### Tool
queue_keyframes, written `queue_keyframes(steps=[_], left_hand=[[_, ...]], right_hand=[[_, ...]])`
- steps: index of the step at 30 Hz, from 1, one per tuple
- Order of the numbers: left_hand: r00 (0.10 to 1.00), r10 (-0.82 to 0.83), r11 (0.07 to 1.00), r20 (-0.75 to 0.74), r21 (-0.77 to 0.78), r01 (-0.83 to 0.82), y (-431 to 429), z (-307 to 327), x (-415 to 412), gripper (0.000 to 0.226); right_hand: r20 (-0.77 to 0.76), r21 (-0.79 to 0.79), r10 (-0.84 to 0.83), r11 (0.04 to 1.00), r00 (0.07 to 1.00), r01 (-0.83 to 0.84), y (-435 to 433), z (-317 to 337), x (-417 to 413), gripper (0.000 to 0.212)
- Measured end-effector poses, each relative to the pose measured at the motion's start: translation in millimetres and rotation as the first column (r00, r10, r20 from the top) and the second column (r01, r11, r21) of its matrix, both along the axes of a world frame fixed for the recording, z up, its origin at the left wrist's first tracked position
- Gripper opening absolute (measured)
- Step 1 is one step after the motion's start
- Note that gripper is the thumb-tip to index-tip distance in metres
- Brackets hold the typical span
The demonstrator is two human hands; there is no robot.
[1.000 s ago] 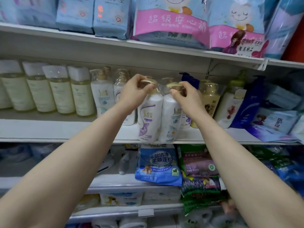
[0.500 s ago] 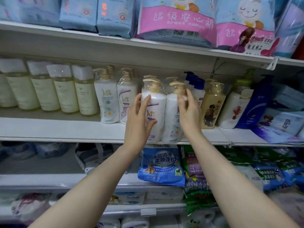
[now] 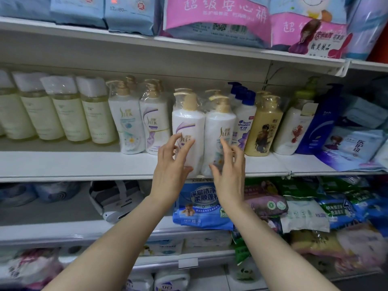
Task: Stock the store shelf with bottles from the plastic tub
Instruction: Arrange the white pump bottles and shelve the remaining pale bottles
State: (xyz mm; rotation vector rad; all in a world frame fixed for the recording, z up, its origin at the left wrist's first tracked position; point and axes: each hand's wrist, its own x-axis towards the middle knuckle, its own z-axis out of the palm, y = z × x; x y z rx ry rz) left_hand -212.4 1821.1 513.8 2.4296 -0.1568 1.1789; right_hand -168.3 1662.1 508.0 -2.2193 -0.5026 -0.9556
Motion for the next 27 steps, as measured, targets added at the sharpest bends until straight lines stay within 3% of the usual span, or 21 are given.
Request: queue_keyframes(steps=[18,27], left_hand=[[0.996,0.083,0.997,-0.016,0.007,-0.083,15.0,0.1,47.0,0.089],[0.994,0.108,0.993,-0.018,0.041,-0.107,21.9,-2.4,72.7,0.090]], right_hand=[[0.016,-0.016,0.032,0.999,0.999,-0.032,17.8,4.6,50.4,0.066],[-0.022,-0.014,0.056,0.998,0.998,-0.056,25.2,6.3,76.0,0.066]])
